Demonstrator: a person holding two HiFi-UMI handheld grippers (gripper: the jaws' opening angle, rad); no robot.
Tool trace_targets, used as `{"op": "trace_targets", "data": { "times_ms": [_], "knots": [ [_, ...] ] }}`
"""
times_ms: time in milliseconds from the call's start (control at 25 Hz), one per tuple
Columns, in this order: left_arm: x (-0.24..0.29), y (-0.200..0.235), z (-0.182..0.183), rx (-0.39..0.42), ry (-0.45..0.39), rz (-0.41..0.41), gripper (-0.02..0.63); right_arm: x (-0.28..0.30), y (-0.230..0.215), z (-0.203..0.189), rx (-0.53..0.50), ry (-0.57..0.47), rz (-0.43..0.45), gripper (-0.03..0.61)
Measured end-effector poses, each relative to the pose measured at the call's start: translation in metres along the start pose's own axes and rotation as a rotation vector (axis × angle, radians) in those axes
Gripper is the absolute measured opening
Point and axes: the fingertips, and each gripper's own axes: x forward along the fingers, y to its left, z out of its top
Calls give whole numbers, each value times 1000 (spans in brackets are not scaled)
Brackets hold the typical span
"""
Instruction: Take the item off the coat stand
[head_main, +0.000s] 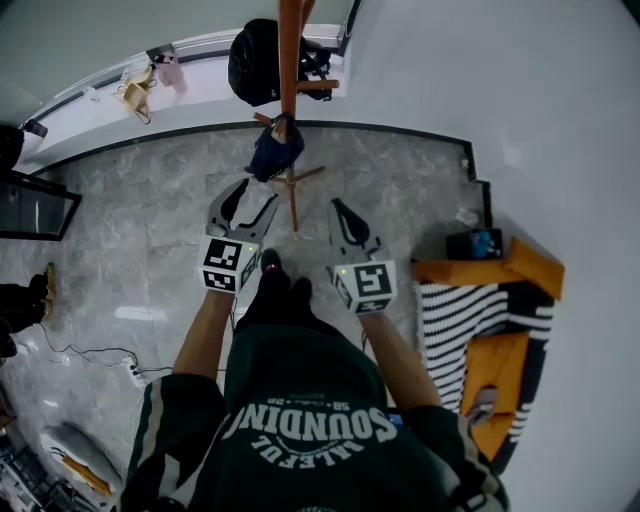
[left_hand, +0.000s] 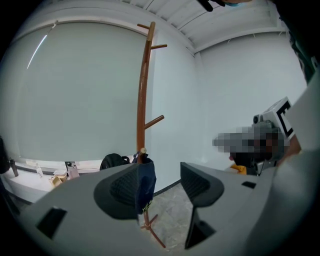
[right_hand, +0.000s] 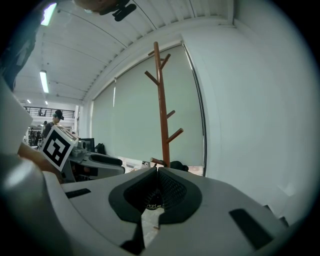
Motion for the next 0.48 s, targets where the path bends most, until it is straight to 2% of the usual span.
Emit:
{"op": "trace_targets", "data": {
  "times_ms": [280, 480],
  "knots": [
    [15, 10, -5, -8, -1, 26, 241, 3, 3, -2, -11, 10, 4, -1],
    [31, 16, -13, 2, 36, 39, 241, 3, 1, -2, 5, 23, 0, -2]
  ]
}}
